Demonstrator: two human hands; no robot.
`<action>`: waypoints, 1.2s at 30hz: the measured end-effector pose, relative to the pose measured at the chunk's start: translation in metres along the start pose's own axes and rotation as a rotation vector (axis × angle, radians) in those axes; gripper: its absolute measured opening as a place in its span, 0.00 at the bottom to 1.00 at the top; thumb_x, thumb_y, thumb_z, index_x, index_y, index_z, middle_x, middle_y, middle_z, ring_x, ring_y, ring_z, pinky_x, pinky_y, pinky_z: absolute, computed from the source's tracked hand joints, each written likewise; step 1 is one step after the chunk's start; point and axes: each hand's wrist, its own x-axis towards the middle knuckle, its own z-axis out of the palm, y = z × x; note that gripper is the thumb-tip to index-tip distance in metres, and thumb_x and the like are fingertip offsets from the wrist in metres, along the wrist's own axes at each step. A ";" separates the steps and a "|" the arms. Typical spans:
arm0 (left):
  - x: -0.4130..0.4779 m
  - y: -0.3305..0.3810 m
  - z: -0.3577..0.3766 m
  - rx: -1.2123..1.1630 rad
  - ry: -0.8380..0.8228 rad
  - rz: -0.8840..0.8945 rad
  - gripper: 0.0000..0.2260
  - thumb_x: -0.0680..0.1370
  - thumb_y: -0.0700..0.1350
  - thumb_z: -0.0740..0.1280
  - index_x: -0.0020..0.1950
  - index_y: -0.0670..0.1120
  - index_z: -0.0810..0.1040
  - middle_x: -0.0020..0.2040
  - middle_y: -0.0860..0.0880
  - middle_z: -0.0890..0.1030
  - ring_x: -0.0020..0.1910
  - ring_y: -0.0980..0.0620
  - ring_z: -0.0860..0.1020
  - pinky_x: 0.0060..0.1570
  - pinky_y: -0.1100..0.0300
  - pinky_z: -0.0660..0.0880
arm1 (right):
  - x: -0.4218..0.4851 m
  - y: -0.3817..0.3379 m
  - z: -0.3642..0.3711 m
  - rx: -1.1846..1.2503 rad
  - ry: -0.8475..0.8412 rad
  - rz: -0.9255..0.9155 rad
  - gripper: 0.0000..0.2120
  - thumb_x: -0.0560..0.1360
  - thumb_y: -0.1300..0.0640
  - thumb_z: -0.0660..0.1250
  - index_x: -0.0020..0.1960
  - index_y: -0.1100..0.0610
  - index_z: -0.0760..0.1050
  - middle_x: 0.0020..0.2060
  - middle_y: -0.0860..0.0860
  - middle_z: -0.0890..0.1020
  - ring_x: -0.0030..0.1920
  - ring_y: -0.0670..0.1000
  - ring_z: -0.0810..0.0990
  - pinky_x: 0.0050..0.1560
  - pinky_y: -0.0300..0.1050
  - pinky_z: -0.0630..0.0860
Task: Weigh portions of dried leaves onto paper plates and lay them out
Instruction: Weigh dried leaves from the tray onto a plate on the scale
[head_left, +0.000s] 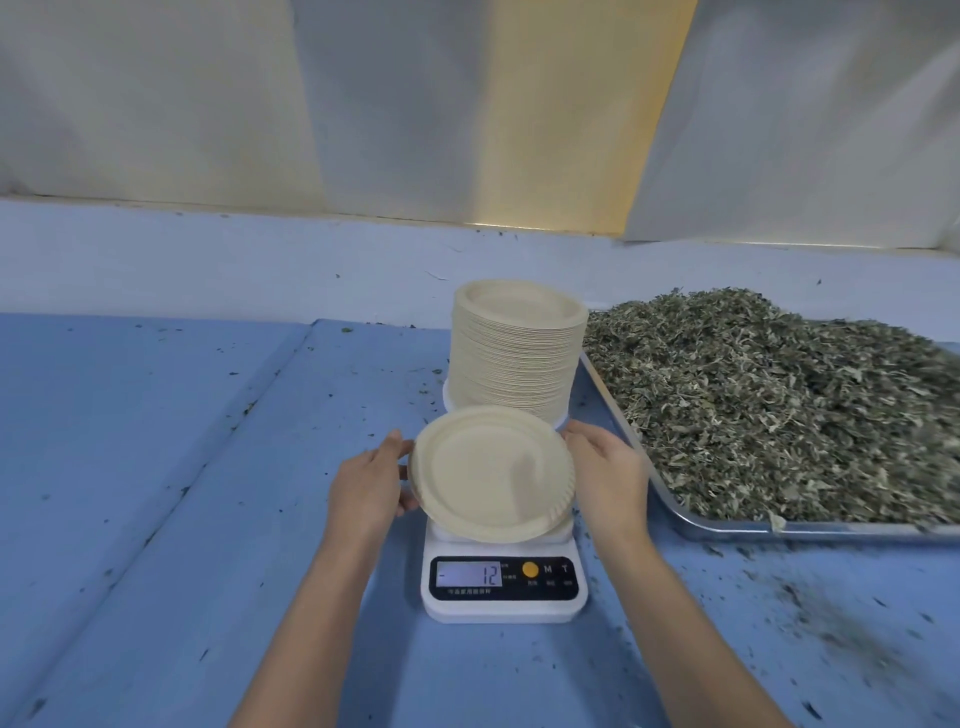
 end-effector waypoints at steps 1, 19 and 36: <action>0.000 -0.001 0.000 -0.006 0.000 -0.010 0.13 0.81 0.51 0.58 0.43 0.50 0.80 0.34 0.46 0.80 0.27 0.50 0.73 0.44 0.52 0.77 | 0.000 0.001 0.001 -0.016 -0.001 -0.003 0.15 0.77 0.55 0.62 0.62 0.54 0.79 0.55 0.47 0.82 0.55 0.47 0.78 0.58 0.48 0.76; -0.004 0.025 0.025 0.096 0.228 0.369 0.12 0.80 0.47 0.56 0.44 0.53 0.79 0.42 0.57 0.82 0.41 0.59 0.75 0.41 0.61 0.69 | 0.020 0.001 -0.019 -0.087 0.052 -0.172 0.11 0.78 0.60 0.62 0.57 0.53 0.79 0.49 0.44 0.81 0.48 0.37 0.77 0.45 0.27 0.69; -0.052 0.041 0.122 0.029 -0.410 0.323 0.15 0.80 0.45 0.59 0.38 0.49 0.81 0.32 0.52 0.82 0.24 0.58 0.71 0.24 0.72 0.65 | 0.053 0.016 -0.080 -1.079 0.114 0.169 0.23 0.73 0.49 0.68 0.67 0.45 0.68 0.73 0.55 0.57 0.73 0.63 0.51 0.70 0.63 0.53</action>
